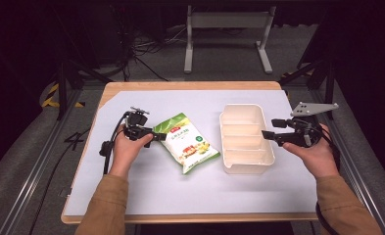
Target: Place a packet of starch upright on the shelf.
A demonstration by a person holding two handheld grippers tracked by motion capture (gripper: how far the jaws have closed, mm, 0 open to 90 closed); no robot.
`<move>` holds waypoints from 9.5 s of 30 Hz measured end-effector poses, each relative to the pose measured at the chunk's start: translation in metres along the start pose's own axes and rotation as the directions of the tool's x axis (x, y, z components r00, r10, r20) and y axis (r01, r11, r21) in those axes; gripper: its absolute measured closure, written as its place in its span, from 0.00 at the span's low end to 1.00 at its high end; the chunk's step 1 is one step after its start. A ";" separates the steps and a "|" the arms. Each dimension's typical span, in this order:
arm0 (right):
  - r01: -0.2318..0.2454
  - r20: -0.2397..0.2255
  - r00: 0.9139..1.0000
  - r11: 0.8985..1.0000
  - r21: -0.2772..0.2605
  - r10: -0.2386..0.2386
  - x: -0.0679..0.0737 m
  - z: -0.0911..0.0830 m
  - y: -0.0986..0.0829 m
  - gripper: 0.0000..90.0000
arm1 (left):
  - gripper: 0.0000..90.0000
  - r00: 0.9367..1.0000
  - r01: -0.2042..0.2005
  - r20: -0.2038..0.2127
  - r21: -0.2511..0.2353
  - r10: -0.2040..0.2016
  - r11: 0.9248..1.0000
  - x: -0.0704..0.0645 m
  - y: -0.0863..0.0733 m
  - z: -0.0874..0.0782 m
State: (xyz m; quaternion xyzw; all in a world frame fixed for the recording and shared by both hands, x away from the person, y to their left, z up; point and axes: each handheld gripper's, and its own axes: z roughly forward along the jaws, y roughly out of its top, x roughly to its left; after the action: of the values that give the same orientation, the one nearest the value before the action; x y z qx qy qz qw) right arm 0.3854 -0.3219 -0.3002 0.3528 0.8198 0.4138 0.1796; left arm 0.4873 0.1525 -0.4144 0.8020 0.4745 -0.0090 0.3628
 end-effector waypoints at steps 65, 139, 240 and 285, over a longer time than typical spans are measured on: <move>0.120 -0.053 0.991 0.992 -0.030 -0.121 0.044 0.008 0.032 0.54 | 0.90 0.906 -0.413 -0.005 -0.243 0.424 0.878 -0.118 0.011 -0.072; 0.357 -0.307 0.869 0.921 -0.157 -0.389 0.088 -0.018 0.114 0.94 | 0.50 0.761 -0.531 0.088 -0.483 0.643 0.696 -0.138 -0.004 -0.143; 0.233 -0.147 0.961 0.972 -0.028 -0.235 0.000 0.027 0.024 0.92 | 0.39 0.836 -0.451 0.099 -0.434 0.539 0.780 -0.110 -0.001 -0.132; 0.128 -0.092 0.986 0.985 -0.113 -0.139 -0.007 -0.005 0.022 0.51 | 0.10 0.904 -0.389 -0.009 -0.433 0.428 0.813 -0.088 -0.040 -0.136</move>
State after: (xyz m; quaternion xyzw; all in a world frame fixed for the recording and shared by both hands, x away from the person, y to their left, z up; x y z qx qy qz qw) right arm 0.3973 -0.3207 -0.2793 0.2658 0.8264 0.4609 0.1843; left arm 0.3629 0.1774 -0.3059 0.7852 0.2646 0.1369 0.5428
